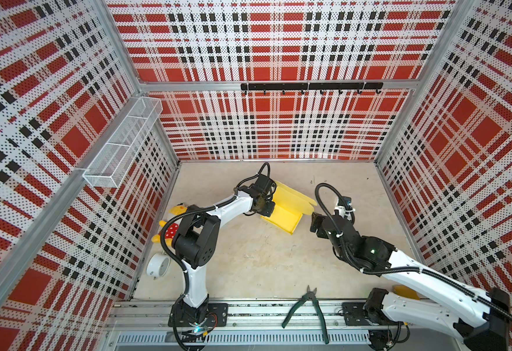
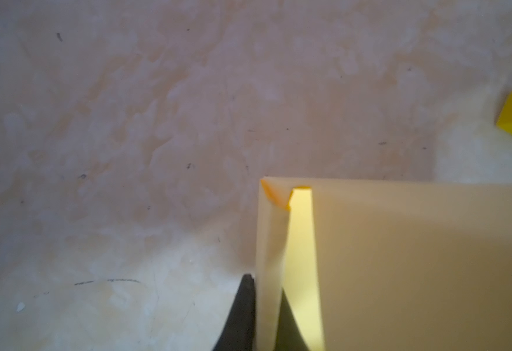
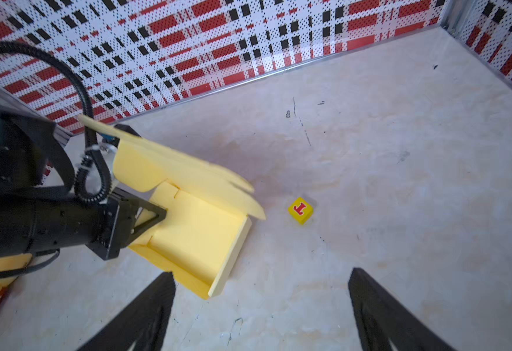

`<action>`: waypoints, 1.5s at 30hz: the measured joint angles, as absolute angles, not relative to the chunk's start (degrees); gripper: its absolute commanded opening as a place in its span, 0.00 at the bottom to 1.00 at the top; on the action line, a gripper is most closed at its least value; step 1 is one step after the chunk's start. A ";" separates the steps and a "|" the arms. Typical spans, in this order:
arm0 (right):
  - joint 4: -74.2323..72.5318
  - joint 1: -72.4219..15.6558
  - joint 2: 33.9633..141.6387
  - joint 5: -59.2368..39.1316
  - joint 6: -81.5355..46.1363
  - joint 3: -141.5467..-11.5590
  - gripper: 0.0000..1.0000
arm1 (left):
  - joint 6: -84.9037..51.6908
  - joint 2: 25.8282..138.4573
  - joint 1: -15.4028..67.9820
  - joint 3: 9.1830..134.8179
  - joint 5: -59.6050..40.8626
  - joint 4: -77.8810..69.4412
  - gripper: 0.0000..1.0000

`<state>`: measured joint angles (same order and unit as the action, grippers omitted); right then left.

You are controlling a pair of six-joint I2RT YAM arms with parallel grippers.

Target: Fold the paper box

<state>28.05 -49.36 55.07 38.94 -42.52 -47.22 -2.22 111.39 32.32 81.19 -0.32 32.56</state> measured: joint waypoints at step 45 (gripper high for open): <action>23.57 -23.62 79.70 -9.85 -1.21 -60.34 0.74 | 7.20 118.15 37.26 83.05 -3.49 30.50 0.08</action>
